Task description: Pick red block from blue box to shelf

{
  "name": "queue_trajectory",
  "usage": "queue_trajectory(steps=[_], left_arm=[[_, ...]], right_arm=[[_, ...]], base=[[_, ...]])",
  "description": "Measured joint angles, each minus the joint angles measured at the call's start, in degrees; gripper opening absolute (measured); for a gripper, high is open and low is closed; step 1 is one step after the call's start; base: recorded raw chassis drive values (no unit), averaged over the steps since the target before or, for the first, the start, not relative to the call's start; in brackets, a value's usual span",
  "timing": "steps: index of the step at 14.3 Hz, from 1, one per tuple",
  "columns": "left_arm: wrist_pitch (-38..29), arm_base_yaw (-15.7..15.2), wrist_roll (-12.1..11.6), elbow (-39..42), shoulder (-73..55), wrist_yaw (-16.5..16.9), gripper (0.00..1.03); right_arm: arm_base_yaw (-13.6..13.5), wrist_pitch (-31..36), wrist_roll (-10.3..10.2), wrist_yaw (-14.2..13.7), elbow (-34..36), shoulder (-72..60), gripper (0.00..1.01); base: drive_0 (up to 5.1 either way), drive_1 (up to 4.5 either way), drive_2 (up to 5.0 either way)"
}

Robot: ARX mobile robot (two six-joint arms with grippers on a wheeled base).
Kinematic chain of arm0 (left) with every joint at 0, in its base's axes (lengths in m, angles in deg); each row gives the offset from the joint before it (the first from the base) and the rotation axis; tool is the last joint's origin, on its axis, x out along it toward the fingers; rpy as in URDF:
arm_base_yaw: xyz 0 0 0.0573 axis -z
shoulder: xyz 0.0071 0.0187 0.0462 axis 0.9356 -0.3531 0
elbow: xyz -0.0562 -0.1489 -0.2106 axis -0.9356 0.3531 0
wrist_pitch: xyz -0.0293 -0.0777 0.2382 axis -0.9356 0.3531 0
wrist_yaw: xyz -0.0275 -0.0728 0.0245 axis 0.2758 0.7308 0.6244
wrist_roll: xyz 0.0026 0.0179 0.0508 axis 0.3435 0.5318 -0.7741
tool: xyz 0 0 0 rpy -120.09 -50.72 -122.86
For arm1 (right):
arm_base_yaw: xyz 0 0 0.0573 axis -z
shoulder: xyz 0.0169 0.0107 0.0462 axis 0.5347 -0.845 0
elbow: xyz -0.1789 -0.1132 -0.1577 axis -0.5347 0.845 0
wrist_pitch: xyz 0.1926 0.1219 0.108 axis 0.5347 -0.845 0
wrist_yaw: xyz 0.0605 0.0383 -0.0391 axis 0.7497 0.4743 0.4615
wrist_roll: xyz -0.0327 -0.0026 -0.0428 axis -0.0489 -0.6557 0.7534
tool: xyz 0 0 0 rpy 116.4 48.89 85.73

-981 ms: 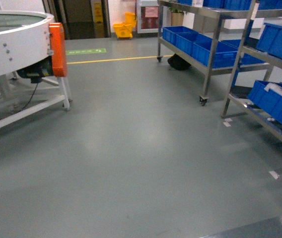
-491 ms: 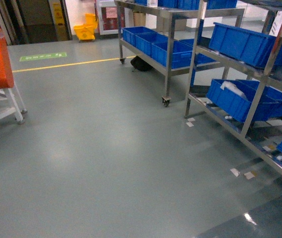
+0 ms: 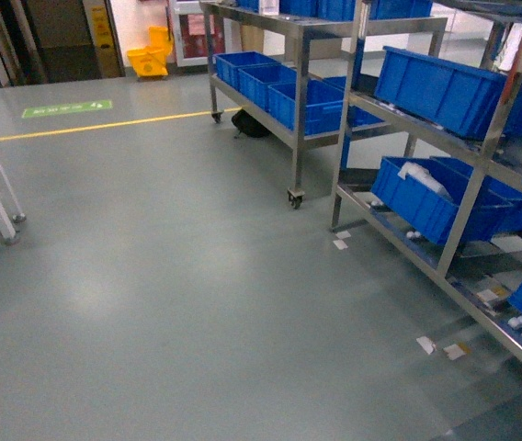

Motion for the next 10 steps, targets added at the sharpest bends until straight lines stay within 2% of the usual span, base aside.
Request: queue_trajectory(steps=[10], left_arm=[[0.0,0.0,0.0,0.0,0.0,-0.1,0.98]], right_arm=[[0.0,0.2,0.0,0.0,0.0,0.1,0.27]], base=[[0.1,4.18,-4.0]])
